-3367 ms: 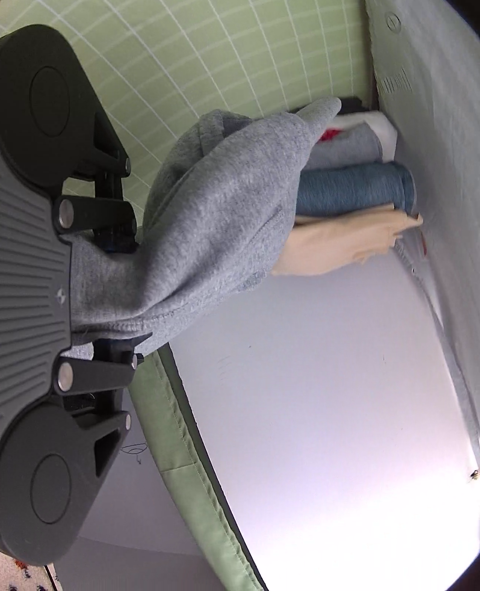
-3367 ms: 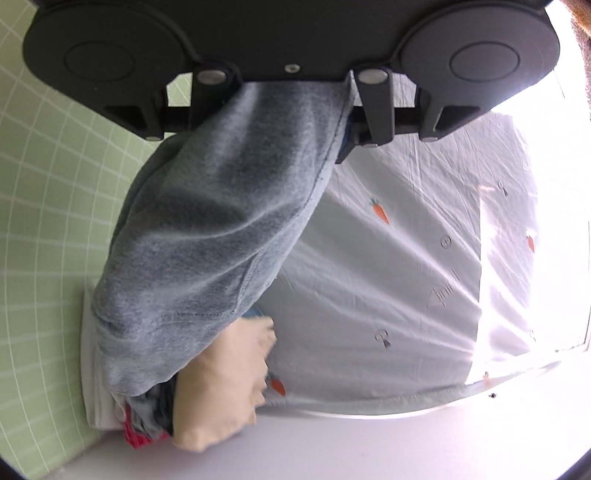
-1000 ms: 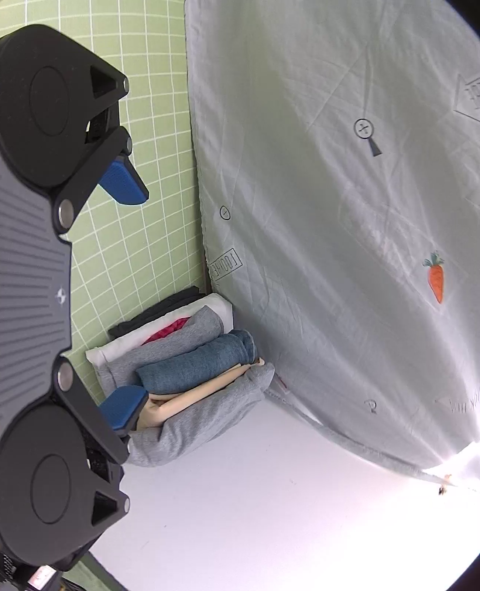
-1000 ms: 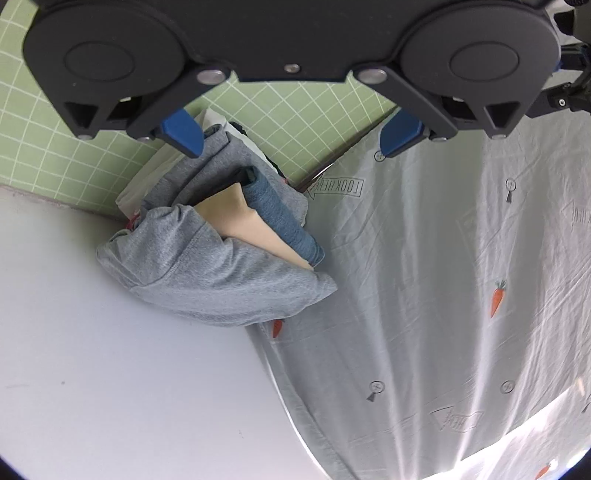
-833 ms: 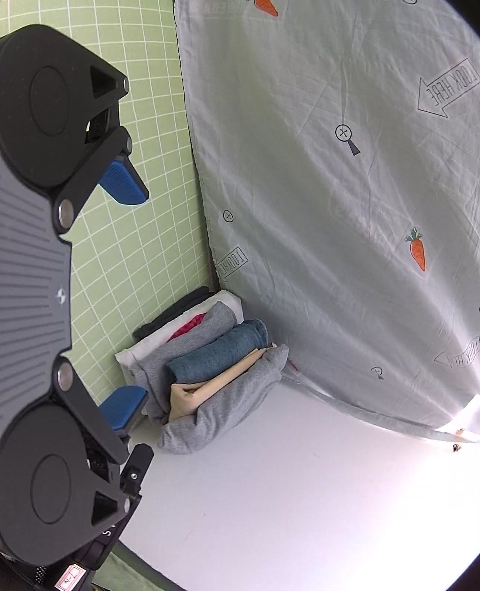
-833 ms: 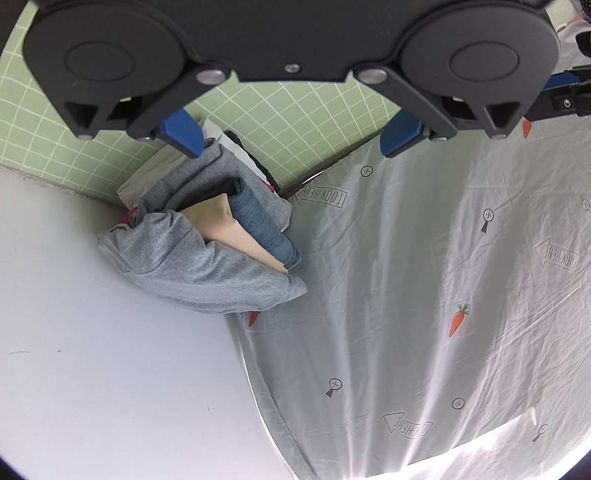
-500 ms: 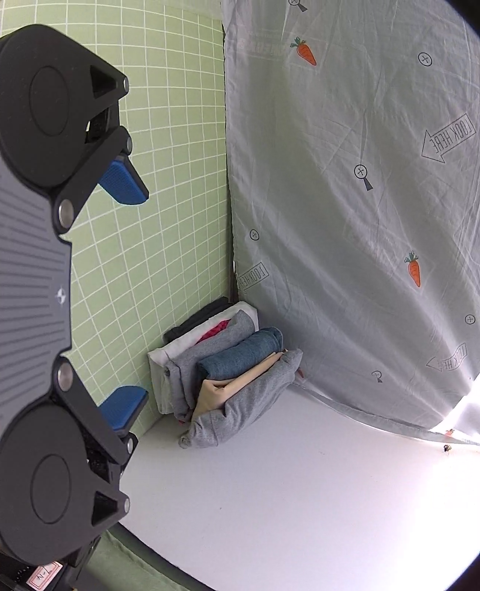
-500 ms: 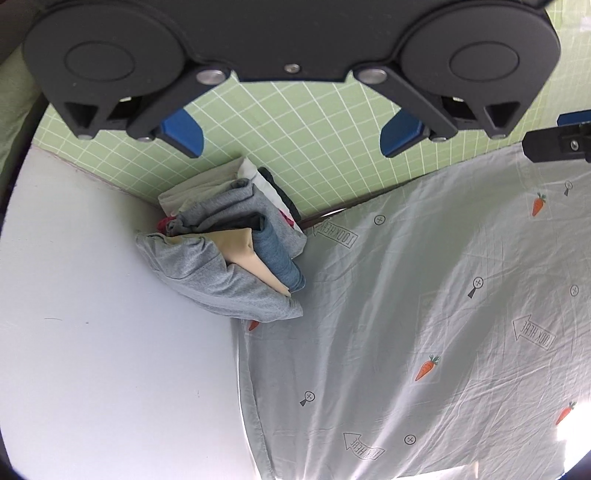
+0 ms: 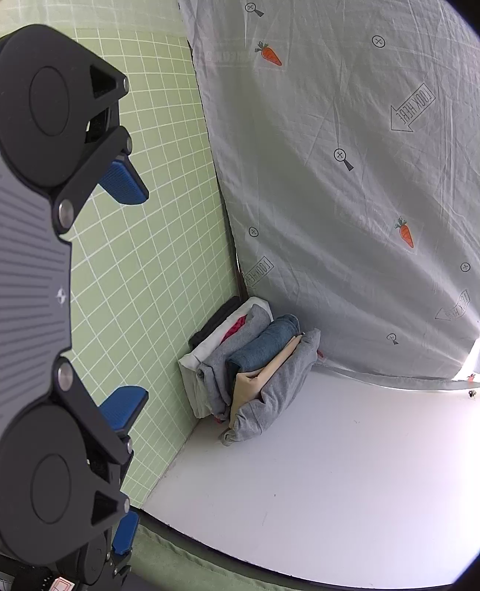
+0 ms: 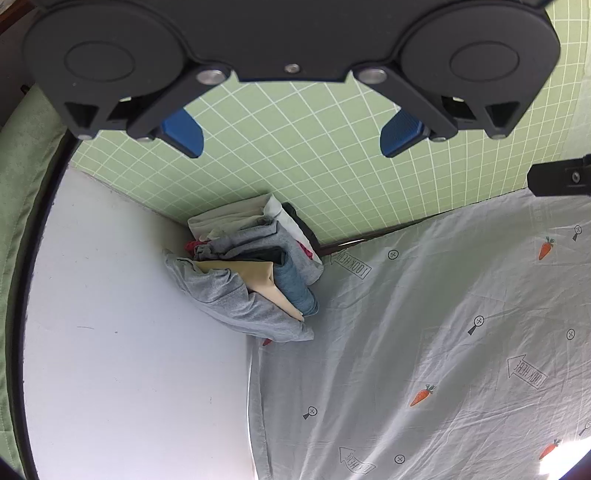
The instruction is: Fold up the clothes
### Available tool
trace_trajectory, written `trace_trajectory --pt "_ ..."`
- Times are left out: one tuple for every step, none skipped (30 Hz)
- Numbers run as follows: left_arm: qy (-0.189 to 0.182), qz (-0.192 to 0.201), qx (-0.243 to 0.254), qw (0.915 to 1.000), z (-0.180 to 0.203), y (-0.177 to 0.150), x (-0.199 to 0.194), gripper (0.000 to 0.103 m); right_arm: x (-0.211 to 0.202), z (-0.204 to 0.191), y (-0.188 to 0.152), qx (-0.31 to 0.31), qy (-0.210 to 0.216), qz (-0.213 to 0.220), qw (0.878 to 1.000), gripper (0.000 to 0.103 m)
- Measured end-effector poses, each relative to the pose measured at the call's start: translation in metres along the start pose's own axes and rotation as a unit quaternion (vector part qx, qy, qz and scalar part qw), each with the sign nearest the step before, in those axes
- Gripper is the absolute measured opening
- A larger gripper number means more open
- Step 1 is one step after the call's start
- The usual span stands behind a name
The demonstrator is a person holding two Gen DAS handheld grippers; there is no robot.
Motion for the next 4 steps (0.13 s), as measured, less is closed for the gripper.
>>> trace_trajectory --pt "0.003 0.003 0.002 1.0 -0.0003 -0.0003 -0.0014 0.103 0.0004 -0.0008 0.0008 0.0 0.001 0.002 1.0 0.103" --pt "0.006 0.005 0.003 1.0 -0.0009 -0.0004 -0.0025 0.103 0.0007 -0.002 0.001 -0.001 0.002 0.003 1.0 0.103" --pt "0.007 0.005 0.002 1.0 -0.002 -0.0003 -0.0029 0.103 0.0008 -0.0031 0.0011 -0.003 0.003 0.004 1.0 0.103" --pt "0.006 0.005 0.0 1.0 -0.0033 -0.0003 -0.0028 0.103 0.001 -0.0043 0.0013 -0.005 0.004 0.005 1.0 0.103"
Point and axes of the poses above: each gripper's, at about its wrist camera, not at the fingertips, and x roughly the way its jaws point, z to its right, y to its top, the point moved 2 cm from there along x, roughly the way its jaws point, and after that the axes turned 14 degrees about x, right-handed, at the moved point
